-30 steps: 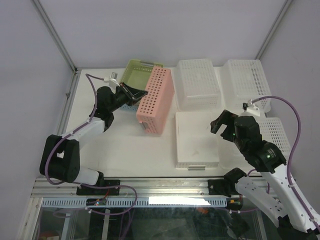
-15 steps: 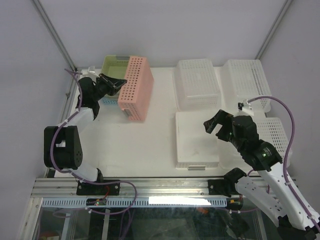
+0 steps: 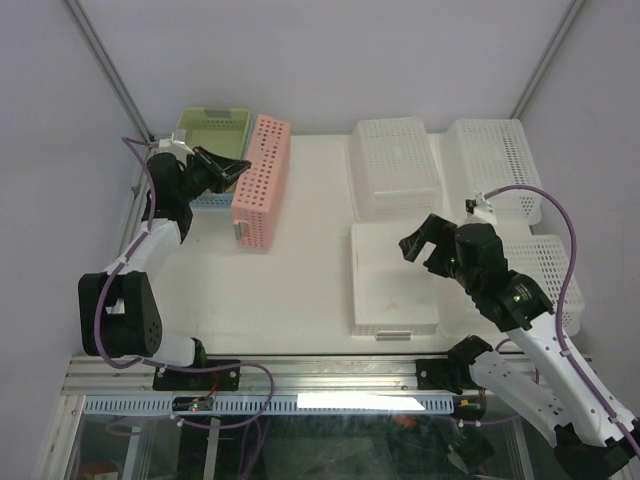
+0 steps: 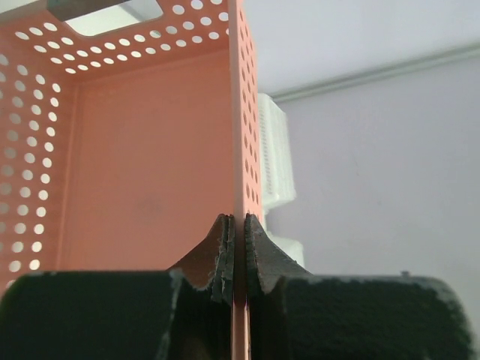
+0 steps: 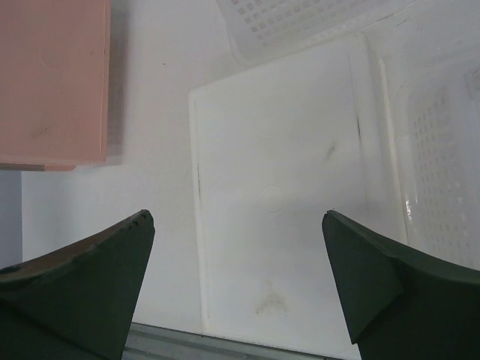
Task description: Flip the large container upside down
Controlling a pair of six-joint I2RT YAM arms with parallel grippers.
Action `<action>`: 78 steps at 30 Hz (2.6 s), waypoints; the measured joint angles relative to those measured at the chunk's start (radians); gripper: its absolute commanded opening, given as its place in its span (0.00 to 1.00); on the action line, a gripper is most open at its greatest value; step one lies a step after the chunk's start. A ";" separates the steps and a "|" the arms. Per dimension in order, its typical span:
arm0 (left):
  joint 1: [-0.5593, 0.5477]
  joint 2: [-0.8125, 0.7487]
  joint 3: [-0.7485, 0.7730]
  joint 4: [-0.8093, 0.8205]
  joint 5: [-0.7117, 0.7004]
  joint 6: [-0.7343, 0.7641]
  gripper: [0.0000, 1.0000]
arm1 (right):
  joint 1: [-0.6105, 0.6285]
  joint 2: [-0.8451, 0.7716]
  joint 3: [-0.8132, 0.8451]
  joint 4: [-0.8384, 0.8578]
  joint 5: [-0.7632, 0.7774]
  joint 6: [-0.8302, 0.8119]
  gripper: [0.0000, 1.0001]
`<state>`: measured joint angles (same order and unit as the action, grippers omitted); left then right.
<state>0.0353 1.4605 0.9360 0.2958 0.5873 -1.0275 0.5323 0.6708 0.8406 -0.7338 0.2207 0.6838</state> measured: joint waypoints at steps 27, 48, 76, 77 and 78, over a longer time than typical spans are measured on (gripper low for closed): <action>-0.188 0.524 0.080 0.702 -0.025 -0.602 0.02 | 0.000 -0.110 0.003 -0.159 0.054 0.031 0.99; -0.165 0.313 0.193 -0.036 -0.290 0.065 0.99 | 0.000 -0.082 0.016 -0.215 0.083 0.026 0.99; -0.337 0.081 0.296 -0.476 -0.670 0.578 0.99 | 0.000 -0.106 0.018 -0.236 0.095 0.030 0.99; -0.359 0.071 0.284 -0.485 -0.698 0.595 0.99 | 0.000 -0.102 0.018 -0.236 0.095 0.029 0.99; -0.377 0.058 0.269 -0.492 -0.723 0.608 0.99 | 0.000 -0.098 0.018 -0.235 0.093 0.029 0.99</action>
<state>-0.3416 1.5188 1.2053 -0.1967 -0.1360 -0.4191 0.5323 0.5732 0.8581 -0.9688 0.3141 0.7128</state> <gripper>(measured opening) 0.990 0.990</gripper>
